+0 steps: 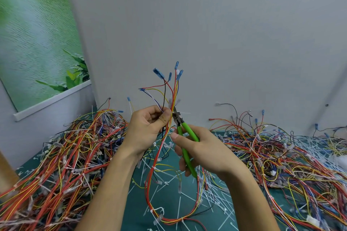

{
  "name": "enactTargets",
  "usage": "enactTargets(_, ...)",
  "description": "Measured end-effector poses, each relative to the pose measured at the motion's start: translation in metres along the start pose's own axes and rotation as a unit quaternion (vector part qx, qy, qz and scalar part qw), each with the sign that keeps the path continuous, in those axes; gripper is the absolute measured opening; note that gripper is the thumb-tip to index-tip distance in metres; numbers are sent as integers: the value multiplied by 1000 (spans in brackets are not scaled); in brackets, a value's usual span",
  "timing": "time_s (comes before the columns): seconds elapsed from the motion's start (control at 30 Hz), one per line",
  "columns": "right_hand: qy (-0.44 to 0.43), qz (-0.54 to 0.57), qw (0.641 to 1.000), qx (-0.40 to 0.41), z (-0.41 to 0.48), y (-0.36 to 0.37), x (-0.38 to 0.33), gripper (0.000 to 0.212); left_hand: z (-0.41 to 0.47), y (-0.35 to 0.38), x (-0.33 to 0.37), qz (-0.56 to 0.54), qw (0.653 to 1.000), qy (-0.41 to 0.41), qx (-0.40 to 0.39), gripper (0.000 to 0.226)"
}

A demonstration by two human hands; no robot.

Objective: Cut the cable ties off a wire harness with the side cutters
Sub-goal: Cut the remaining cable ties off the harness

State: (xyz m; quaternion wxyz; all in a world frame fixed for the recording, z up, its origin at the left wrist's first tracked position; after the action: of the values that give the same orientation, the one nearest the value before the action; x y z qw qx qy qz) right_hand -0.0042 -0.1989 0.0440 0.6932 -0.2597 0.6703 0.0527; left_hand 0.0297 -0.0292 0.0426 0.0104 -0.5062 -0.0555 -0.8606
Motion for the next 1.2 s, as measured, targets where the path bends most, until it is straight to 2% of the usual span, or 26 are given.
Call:
enactTargets(0.2,-35,-14,998,57,5,-2,4,25,1,-1,2,-29,1000,3,4,9)
enactTargets(0.57,-20,-23,999,22,6,7,1,28,-1,7,-1,-18,999,-6,43,15)
enactTargets(1.03,-41,-22,996,77,7,5,3,22,-2,10,2,-34,997,-5,62,26)
enactTargets(1.2,-42,-16,998,47,7,8,0,29,0,8,-1,-30,996,-10,78,16)
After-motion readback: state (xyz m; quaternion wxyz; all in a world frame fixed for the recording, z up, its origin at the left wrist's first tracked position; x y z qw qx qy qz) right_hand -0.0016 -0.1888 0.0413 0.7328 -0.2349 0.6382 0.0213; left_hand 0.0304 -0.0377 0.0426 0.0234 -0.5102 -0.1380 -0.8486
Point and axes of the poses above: each hand's wrist, its own z-axis towards the middle knuckle, its own y-axis out of the palm, x = y × z, the point moved 3 cm from there along z, towards the middle knuckle, and after that the axes turned 5 degrees about y, right-handed, at the moved point
